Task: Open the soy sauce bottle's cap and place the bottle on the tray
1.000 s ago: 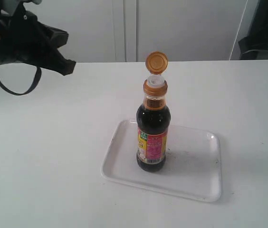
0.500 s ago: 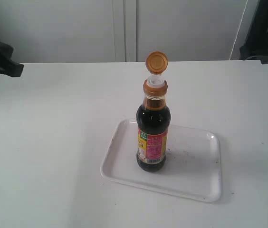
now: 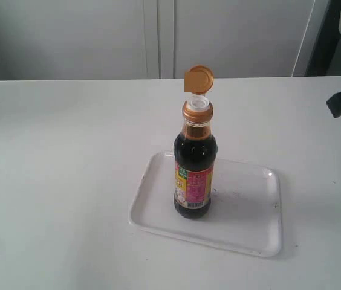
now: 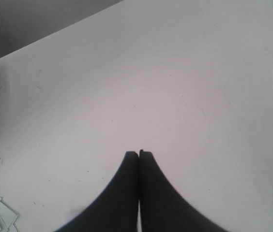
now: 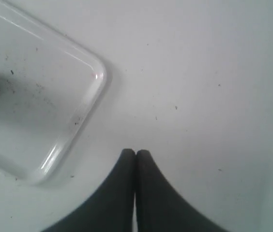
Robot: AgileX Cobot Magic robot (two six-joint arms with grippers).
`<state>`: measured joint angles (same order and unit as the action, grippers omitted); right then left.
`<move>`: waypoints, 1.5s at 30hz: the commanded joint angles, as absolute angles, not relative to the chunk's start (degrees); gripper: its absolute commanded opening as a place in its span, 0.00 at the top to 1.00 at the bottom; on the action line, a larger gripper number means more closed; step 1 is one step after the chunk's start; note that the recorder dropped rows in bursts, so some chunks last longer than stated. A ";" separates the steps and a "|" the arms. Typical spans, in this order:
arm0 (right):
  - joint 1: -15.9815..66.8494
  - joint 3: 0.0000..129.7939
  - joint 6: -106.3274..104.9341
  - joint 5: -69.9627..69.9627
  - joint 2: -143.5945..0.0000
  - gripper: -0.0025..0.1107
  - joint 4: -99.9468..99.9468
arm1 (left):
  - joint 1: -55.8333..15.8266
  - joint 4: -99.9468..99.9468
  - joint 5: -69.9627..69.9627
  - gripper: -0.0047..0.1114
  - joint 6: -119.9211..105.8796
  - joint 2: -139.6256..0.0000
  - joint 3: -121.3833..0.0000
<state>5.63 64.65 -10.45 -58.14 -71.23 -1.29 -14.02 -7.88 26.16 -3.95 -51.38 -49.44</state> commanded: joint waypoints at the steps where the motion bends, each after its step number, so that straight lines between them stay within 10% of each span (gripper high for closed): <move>1: 5.17 59.20 -10.94 -49.40 -63.14 0.98 -1.32 | -13.83 -7.75 20.34 0.96 -2.09 -45.87 -43.26; 45: 5.17 16.22 -7.07 7.52 -20.62 0.98 2.98 | -13.83 -7.75 4.77 0.96 6.32 -5.21 -17.71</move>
<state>5.63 17.63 -7.49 6.30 -21.99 2.76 -14.02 -7.88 4.41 5.68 -7.12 -18.65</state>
